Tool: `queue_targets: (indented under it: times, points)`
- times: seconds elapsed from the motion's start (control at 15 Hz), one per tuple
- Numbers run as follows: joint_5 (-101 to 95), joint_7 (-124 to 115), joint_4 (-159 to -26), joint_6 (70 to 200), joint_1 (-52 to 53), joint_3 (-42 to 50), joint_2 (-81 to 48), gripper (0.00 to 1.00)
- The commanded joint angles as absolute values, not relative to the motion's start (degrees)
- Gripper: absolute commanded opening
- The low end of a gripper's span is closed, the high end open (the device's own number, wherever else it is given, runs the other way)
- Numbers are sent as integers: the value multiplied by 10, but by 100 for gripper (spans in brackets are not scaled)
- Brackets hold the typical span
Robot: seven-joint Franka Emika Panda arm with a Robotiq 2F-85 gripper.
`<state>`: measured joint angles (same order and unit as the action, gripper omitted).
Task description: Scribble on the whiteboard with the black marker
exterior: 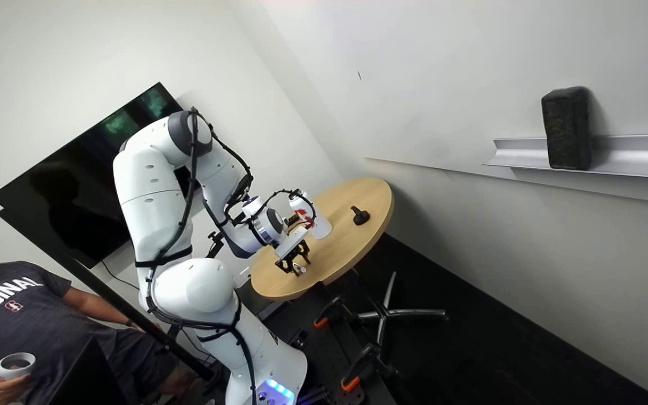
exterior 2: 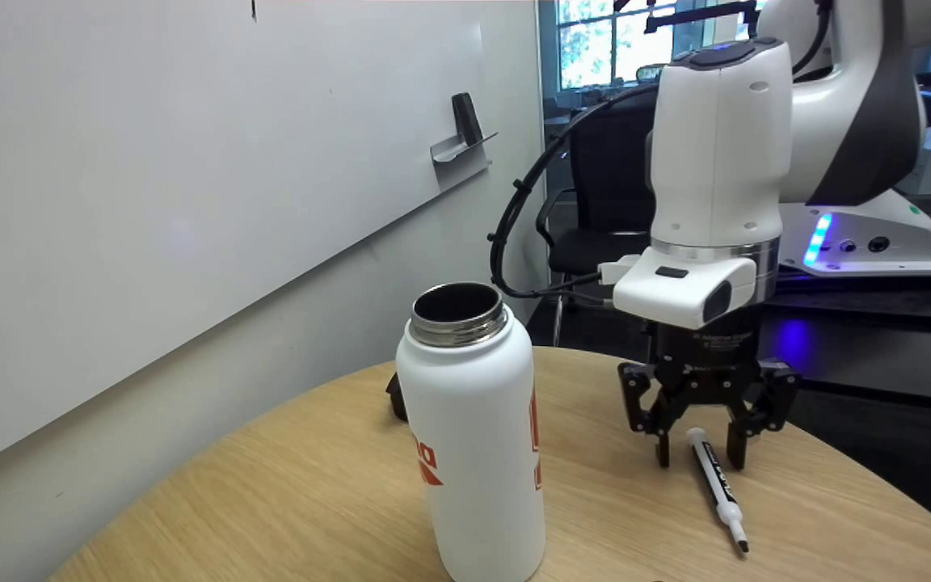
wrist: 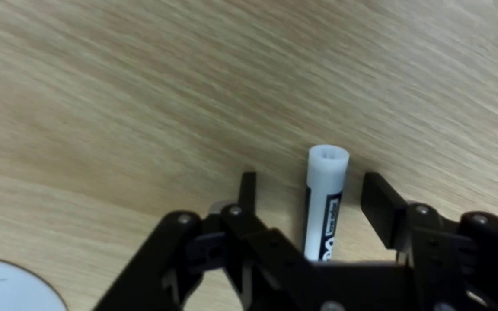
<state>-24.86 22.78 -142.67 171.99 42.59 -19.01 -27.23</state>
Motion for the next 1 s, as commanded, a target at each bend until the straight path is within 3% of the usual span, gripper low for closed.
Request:
queue_targets:
  times: [0.0, 0.33, 0.4, 0.93]
  points:
    - [-266, 205, -1421, 1743, 442, -173, -279, 34]
    - [-261, 204, -1422, 1734, 443, -176, -266, 0]
    - [-259, 202, -1425, 1729, 441, -177, -260, 5]
    - [-201, 124, -1518, 1631, 374, -196, -79, 5]
